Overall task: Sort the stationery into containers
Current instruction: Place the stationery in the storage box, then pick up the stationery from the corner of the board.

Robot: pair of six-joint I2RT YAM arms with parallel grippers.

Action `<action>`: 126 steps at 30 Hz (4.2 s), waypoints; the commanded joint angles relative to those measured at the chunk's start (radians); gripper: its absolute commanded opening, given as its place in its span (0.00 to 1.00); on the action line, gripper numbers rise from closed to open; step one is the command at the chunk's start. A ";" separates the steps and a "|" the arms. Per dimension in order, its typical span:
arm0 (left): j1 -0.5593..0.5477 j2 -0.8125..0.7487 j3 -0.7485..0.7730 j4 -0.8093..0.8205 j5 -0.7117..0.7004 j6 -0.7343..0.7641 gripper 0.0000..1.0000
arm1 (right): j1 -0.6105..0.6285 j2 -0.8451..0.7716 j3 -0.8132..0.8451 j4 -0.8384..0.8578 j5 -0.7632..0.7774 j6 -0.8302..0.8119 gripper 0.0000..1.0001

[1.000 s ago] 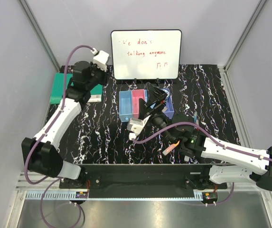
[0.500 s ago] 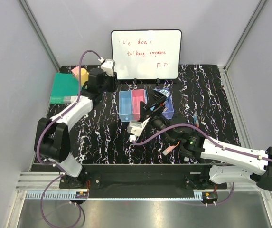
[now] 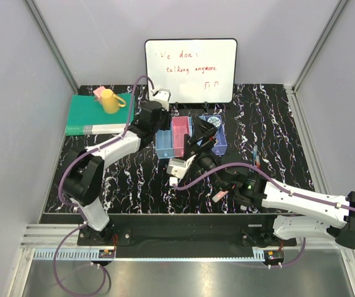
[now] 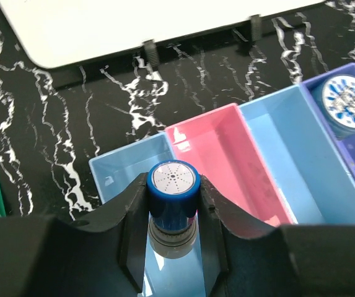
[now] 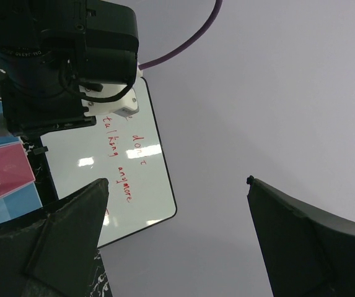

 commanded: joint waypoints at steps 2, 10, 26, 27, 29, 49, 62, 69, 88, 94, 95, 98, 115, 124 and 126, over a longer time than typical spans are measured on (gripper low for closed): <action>0.010 0.023 -0.029 0.116 -0.145 -0.029 0.00 | 0.007 -0.037 -0.012 0.019 0.020 0.025 1.00; 0.010 0.076 -0.026 0.137 -0.182 -0.052 0.00 | 0.007 -0.042 -0.023 0.028 0.016 0.025 1.00; 0.008 0.125 -0.026 0.162 -0.120 -0.135 0.00 | 0.006 -0.042 -0.020 0.035 0.013 0.022 1.00; 0.007 0.132 -0.024 0.162 -0.110 -0.138 0.00 | 0.007 -0.042 -0.020 0.035 0.014 0.022 1.00; 0.005 0.138 -0.018 0.156 -0.108 -0.144 0.00 | 0.004 -0.042 -0.020 0.035 0.013 0.022 0.99; -0.004 0.176 -0.003 0.133 -0.077 -0.143 0.07 | 0.003 -0.046 -0.035 0.055 0.005 0.011 1.00; -0.004 0.175 0.003 0.136 -0.068 -0.134 0.09 | 0.000 -0.048 -0.042 0.061 0.005 0.008 1.00; -0.004 0.179 0.008 0.136 -0.073 -0.123 0.15 | 0.000 -0.049 -0.043 0.059 0.005 0.007 1.00; -0.004 0.173 -0.004 0.176 -0.136 -0.115 0.23 | -0.002 -0.055 -0.058 0.065 0.002 0.005 1.00; -0.004 0.178 0.003 0.171 -0.129 -0.115 0.34 | -0.002 -0.052 -0.058 0.068 -0.001 0.004 1.00; -0.004 0.181 0.005 0.171 -0.128 -0.115 0.39 | -0.004 -0.052 -0.057 0.068 -0.003 0.004 1.00; -0.004 0.184 0.011 0.168 -0.117 -0.114 0.40 | -0.004 -0.051 -0.054 0.068 -0.001 0.002 1.00; -0.004 0.104 0.000 0.118 -0.091 -0.079 0.02 | -0.008 -0.052 -0.032 0.050 0.012 0.005 1.00; -0.004 -0.153 0.015 -0.095 0.033 0.089 0.57 | -0.056 -0.152 0.023 -0.409 0.091 0.307 1.00; -0.004 -0.190 0.029 -0.155 0.047 0.116 0.73 | -0.074 -0.169 0.023 -0.500 0.089 0.380 1.00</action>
